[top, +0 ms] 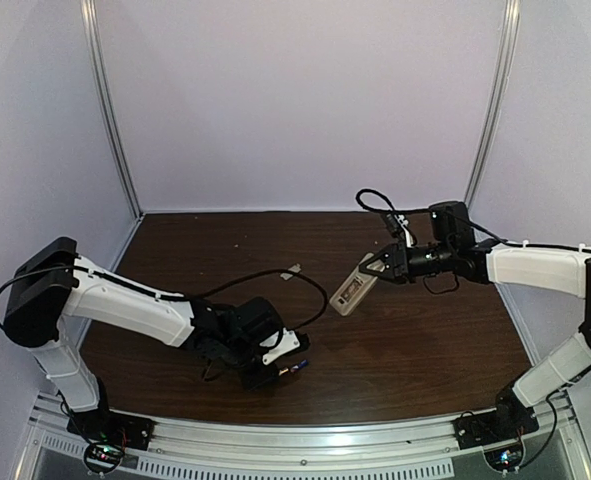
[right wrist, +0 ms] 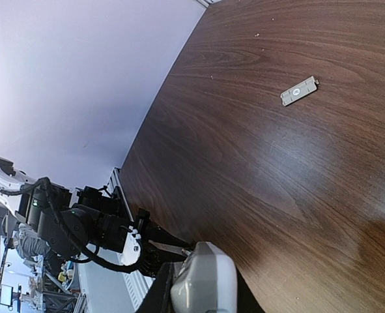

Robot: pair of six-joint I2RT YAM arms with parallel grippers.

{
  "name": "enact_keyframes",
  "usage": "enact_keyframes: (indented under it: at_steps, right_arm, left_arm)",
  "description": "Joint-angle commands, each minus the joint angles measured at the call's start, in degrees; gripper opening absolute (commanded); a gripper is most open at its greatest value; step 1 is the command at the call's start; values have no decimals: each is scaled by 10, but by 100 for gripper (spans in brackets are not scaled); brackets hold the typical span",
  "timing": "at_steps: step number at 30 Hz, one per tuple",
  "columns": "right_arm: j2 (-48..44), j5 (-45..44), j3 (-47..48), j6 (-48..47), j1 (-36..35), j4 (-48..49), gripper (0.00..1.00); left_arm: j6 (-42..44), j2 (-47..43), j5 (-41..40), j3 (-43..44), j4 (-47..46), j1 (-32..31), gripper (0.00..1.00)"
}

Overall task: Load the batteries into the remote control
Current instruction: Pick up the battery from the corner of the board.

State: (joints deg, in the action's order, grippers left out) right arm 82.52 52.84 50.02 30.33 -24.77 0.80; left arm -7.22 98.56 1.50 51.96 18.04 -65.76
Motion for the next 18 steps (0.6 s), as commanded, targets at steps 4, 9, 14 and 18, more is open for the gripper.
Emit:
enact_keyframes:
  at_steps: [4,9,14,18]
  right_arm:
    - [14,-16,-13,13,0,0,0]
    - [23,-23,-34,47,0,34,0]
    - [26,-28,-76,119,-16,127,0]
    - [26,-44,-105,177,-34,187,0]
  left_arm:
    - [12,5,-5,4,2,-3,11]
    - [-2,-27,-33,-8,15,-3,0]
    - [-24,-71,-29,-1,9,-2,0]
    - [-47,-88,-38,39,10,-1,0]
